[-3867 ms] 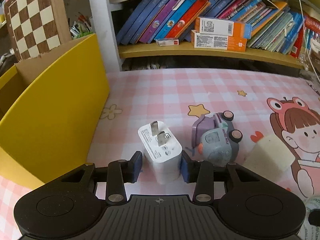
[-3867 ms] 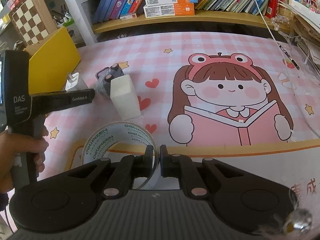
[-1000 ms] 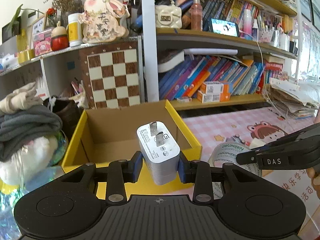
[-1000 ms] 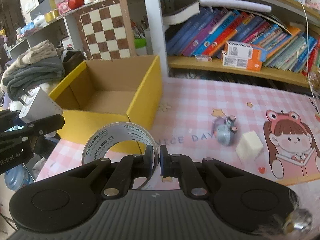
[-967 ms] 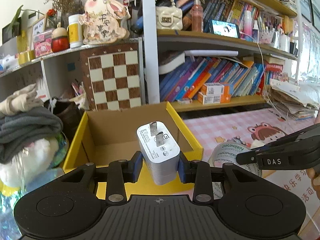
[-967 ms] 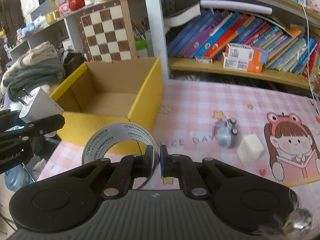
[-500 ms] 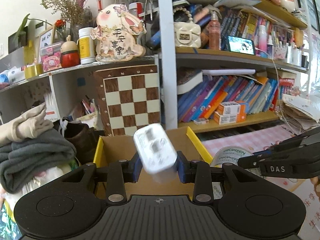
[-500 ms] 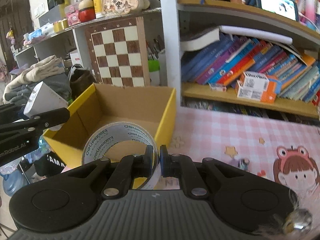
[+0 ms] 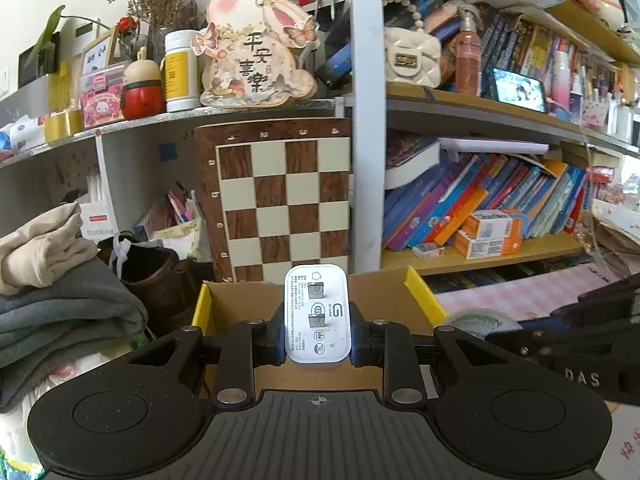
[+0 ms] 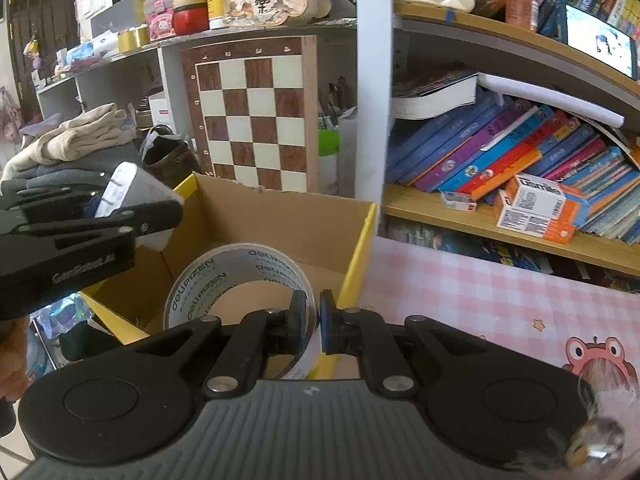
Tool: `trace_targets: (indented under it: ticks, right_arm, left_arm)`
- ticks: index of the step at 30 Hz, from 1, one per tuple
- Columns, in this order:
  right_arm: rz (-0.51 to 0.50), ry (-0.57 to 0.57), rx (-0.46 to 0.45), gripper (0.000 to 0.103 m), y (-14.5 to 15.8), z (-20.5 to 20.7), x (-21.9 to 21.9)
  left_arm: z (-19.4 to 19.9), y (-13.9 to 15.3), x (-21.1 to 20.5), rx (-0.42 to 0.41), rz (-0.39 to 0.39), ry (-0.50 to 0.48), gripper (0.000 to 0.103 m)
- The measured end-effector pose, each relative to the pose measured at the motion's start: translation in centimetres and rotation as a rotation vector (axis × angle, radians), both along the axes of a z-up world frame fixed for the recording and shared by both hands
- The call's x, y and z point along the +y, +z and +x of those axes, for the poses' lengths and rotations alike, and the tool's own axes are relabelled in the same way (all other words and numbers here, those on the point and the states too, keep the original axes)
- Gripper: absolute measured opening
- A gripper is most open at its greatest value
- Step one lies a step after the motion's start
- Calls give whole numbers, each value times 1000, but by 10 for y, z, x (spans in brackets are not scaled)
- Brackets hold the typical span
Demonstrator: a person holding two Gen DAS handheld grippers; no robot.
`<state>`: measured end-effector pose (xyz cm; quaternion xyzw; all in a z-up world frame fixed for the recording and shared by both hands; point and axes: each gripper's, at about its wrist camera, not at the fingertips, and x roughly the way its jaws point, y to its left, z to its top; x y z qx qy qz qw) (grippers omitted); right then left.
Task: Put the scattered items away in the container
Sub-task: 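Carry the charger and tape roll over the yellow box with both tools, then lower the charger into the box and open the left tool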
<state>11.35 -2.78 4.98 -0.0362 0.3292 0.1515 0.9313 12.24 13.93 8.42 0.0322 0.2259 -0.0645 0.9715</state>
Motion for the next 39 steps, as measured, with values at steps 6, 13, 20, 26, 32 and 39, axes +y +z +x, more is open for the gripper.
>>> trace_targets:
  ticks: [6, 13, 20, 26, 32, 39]
  right_arm:
    - [-8, 8, 0, 7, -2, 11, 4]
    - [-14, 13, -2, 7, -3, 23, 7]
    - [-15, 13, 1, 7, -7, 33, 9]
    - [-21, 26, 15, 7, -13, 38, 14]
    - [-32, 33, 21, 7, -18, 42, 18]
    - [-45, 34, 29, 7, -24, 46, 20]
  left_arm:
    - [21, -10, 7, 42, 14, 44, 25]
    - [37, -23, 7, 95, 35, 51, 26]
    - [47, -35, 5, 142, 52, 46, 25]
    - [53, -43, 7, 181, 70, 37, 26]
    - [56, -48, 9, 207, 69, 48, 26]
    - [62, -57, 13, 248, 84, 69, 26]
